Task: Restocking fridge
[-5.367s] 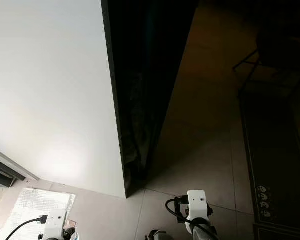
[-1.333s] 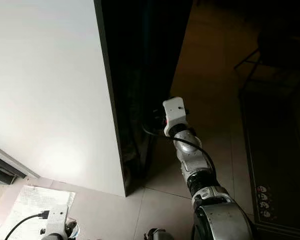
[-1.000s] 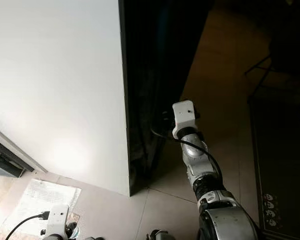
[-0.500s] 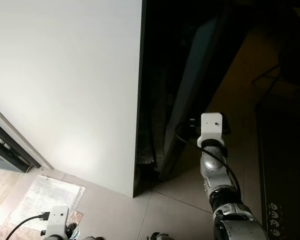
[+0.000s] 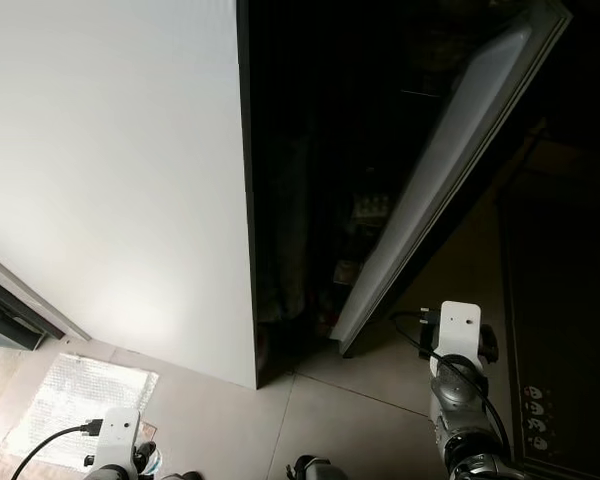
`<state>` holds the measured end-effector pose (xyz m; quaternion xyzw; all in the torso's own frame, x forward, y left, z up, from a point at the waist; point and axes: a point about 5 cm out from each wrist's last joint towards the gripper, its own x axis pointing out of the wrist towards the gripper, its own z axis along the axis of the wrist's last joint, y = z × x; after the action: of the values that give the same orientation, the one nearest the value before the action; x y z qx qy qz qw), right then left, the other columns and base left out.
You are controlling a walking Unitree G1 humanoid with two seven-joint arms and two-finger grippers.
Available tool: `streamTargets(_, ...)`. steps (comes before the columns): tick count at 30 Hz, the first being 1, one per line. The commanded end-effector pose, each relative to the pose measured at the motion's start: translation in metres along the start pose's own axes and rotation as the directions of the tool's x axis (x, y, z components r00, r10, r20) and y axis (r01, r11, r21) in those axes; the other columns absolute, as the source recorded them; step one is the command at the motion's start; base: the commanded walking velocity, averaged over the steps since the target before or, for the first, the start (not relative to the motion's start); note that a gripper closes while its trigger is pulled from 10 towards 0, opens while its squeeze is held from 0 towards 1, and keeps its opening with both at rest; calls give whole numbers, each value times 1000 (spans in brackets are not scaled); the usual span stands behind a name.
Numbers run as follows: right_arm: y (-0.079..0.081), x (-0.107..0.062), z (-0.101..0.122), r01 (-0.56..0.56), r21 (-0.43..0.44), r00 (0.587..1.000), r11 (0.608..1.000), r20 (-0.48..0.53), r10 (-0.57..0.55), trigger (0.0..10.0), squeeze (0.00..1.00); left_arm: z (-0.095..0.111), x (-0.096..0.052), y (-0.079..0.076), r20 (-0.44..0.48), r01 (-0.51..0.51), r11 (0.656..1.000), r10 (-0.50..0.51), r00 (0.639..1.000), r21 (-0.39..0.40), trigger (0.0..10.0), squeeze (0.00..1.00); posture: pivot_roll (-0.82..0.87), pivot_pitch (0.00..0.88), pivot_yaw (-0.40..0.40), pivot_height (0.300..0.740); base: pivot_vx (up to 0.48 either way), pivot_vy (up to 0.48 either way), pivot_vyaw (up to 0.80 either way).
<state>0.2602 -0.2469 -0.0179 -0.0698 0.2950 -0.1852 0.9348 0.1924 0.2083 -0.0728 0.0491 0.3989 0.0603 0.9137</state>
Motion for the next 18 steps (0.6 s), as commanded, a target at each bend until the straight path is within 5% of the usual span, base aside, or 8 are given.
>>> streamTargets(1,-1,-3,-17,-18,-8,997,1000,-71,17,10000,0,-13,-3,-2,-47,9,1000,-8,999,5,10000,0,-33,173,-77,740,0,0,0)
streamTargets(6,29,-26,-66,-274,-55,934,960,-252,252,10000,0,-15,-4,-2,-60,16,1000,-15,998,6,10000,0,-35,174,-76,740,0,0,0)
streamTargets(14,40,-49,-106,-372,-27,854,928,-403,330,10000,0,-17,-4,-2,-73,19,1000,-20,997,-9,10000,0,-29,178,-76,740,0,0,0)
streamTargets(18,45,-52,-109,-399,-30,842,916,-406,354,10000,0,-19,-4,-1,-85,21,1000,-21,996,1,10000,0,-28,181,-77,740,0,0,0)
